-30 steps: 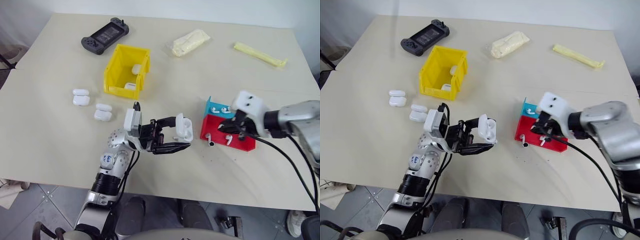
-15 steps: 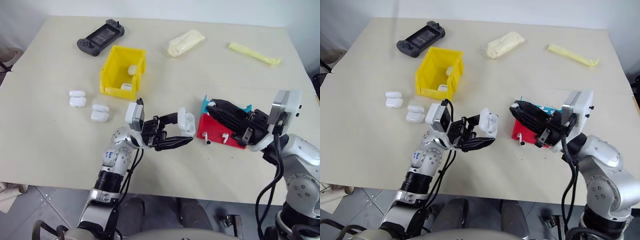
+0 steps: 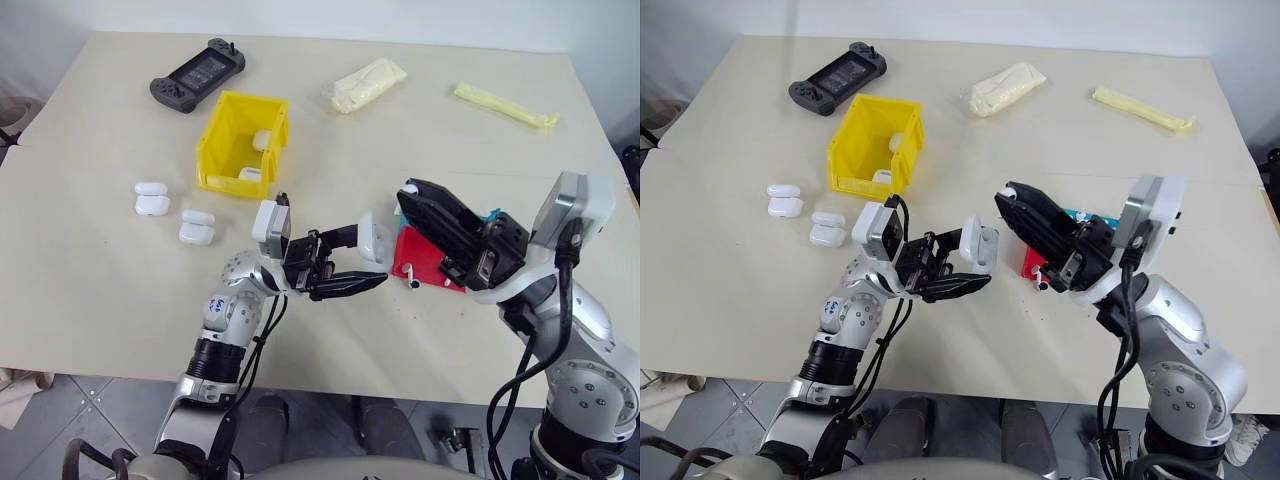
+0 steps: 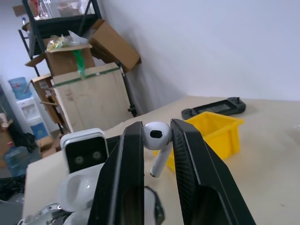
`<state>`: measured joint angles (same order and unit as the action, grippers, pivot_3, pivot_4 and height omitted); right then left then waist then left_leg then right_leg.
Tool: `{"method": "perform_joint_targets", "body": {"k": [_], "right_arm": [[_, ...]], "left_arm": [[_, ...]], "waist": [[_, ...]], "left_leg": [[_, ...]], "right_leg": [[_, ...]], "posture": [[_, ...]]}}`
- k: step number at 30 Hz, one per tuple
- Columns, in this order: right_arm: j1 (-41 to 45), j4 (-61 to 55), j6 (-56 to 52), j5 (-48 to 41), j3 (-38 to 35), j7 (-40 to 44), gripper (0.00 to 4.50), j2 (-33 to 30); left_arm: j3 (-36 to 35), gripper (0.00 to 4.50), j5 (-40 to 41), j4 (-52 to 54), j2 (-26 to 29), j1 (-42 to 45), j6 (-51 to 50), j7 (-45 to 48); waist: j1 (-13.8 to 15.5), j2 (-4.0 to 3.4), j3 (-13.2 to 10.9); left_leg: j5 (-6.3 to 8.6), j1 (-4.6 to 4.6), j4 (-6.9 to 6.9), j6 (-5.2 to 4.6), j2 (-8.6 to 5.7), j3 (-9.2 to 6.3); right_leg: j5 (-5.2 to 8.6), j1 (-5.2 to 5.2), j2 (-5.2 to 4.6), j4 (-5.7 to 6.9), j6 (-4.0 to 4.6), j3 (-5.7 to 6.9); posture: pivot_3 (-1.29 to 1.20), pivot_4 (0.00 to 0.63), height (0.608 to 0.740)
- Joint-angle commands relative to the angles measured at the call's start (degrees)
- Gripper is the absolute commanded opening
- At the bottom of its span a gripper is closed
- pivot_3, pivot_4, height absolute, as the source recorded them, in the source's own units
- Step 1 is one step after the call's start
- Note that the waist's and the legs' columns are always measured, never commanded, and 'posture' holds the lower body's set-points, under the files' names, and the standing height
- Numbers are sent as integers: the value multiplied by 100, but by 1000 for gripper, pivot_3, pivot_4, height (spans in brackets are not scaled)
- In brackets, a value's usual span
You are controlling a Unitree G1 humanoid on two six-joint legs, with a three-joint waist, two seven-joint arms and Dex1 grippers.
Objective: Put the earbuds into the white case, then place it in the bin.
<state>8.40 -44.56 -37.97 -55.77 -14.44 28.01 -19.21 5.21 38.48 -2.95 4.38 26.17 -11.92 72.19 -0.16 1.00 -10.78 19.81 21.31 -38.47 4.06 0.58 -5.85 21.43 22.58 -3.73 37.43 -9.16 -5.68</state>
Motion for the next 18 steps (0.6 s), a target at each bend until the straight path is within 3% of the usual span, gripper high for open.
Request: {"method": "perform_joint_targets", "body": {"k": [1, 13, 18], "right_arm": [[-163, -147, 243, -71, 161, 103, 475, -96], [-344, 17, 585, 40, 443, 290, 475, -400], [-276, 210, 852, 505, 652, 403, 475, -468]], "left_arm": [[44, 2791, 144, 337, -53, -92, -56, -73], [32, 2791, 105, 257, -56, -13, 3, -70], [8, 2791, 114, 201, -36, 56, 10, -28]], "waist": [[1, 0, 0], [2, 0, 0], [1, 0, 0]], "left_leg": [[0, 0, 1, 0, 0, 0], [-1, -2, 1, 0, -1, 1], [-1, -2, 2, 0, -1, 1]], "right_leg": [[0, 0, 0, 0, 0, 0], [0, -1, 2, -1, 0, 0], [0, -1, 3, 0, 0, 0]], "posture": [[0, 150, 740], [0, 150, 740], [0, 150, 740]]}}
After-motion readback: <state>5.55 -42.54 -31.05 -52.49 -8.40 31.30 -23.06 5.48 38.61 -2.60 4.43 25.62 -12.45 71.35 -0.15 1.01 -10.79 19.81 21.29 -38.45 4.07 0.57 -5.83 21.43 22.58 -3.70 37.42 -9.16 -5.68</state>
